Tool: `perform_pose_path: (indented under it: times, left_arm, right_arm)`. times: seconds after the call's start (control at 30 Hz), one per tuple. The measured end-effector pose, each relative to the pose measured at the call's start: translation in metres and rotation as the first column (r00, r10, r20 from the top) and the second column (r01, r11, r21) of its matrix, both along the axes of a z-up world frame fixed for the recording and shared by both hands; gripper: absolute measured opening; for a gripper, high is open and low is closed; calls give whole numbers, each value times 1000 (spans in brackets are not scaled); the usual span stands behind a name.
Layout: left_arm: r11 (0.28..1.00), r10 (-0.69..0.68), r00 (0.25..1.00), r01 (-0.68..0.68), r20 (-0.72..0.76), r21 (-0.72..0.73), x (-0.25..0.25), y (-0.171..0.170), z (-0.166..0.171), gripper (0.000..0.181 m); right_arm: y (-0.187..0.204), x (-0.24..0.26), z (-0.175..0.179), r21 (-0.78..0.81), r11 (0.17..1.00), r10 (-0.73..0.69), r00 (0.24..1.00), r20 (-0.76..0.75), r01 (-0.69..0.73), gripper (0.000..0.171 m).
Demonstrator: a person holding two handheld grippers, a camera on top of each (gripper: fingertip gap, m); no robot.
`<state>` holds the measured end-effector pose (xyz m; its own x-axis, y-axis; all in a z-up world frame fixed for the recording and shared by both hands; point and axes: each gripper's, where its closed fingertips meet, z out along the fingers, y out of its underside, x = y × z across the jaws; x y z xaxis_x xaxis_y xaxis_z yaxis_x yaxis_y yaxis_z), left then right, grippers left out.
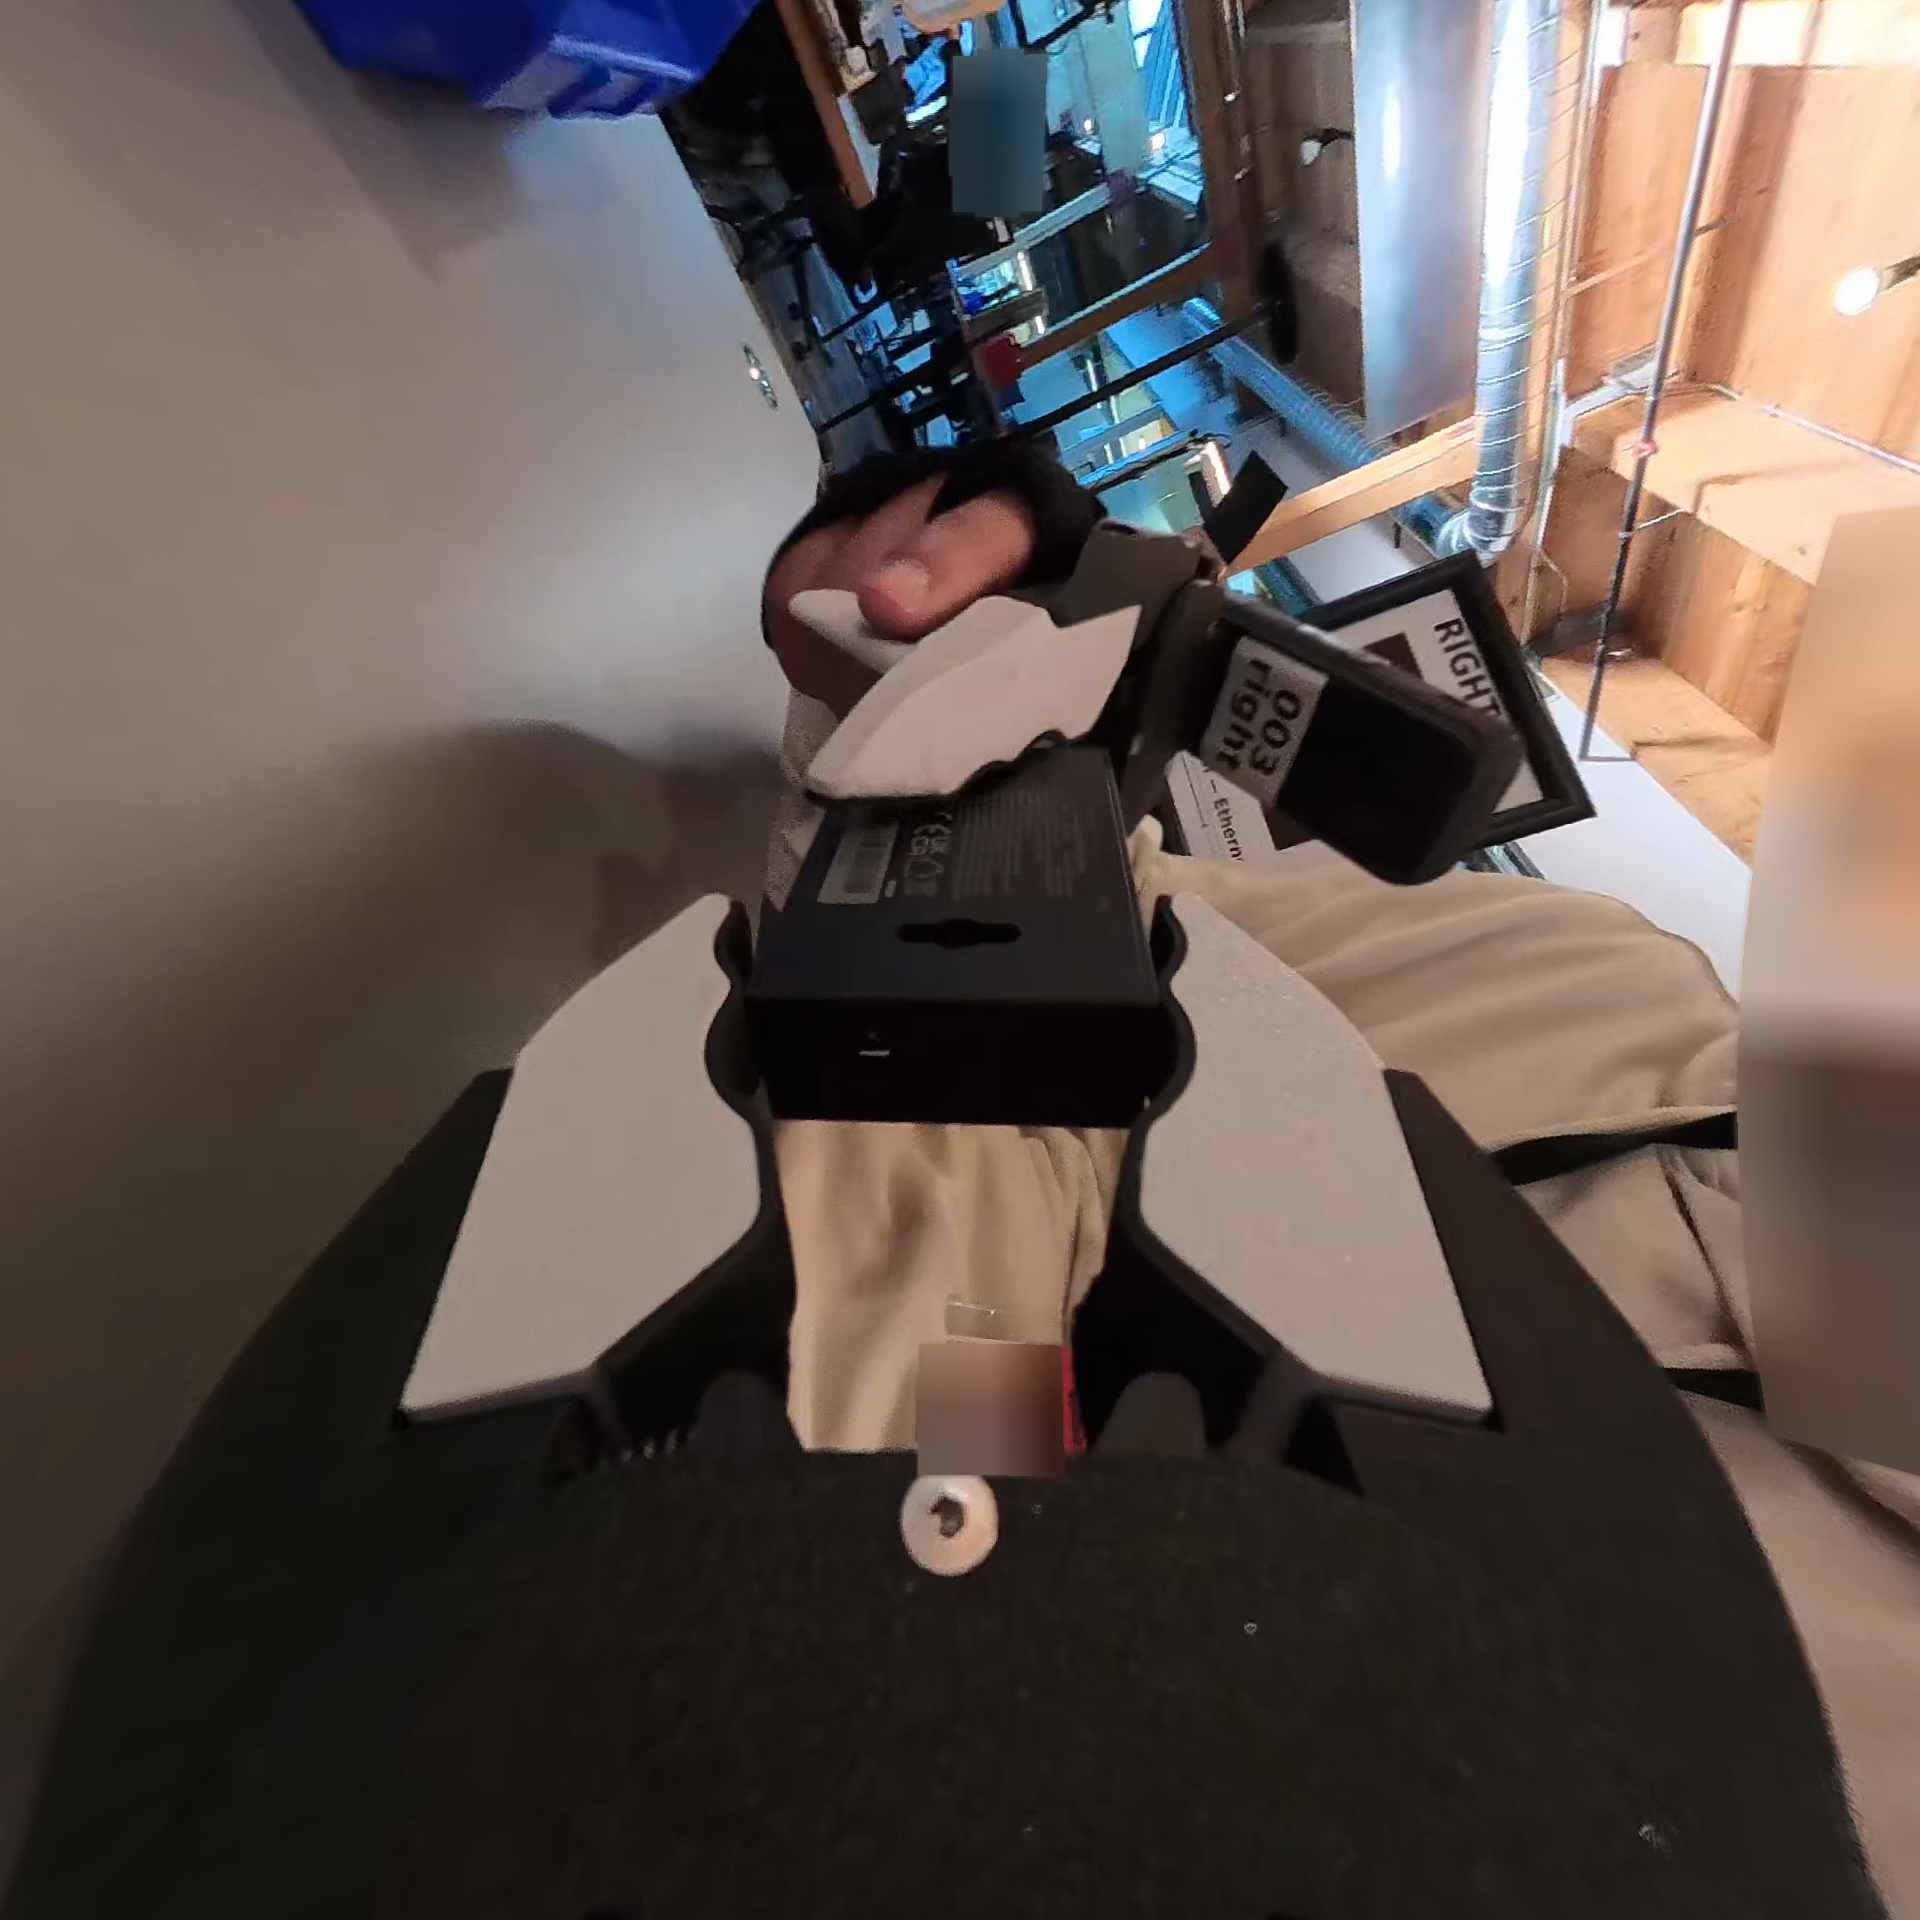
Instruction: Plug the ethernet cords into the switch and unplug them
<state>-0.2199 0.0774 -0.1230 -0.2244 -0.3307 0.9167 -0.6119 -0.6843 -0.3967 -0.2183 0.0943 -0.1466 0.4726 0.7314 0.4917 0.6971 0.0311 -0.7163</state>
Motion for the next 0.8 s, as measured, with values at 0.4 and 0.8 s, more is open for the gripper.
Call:
perform_pose_path:
  times: [0.4, 0.8]
  left_arm:
    - [990, 94, 994, -87, -63, 110, 3, 11, -11, 72]
    - [994, 24, 998, -18, 53, -109, 6, -4, 13, 72]
  right_arm:
    - [8, 0, -14, 14, 1000, -10, 1000, -6, 10, 33]
    - [-6, -4, 27, 34, 994, 114, 941, -318, -108, 29]
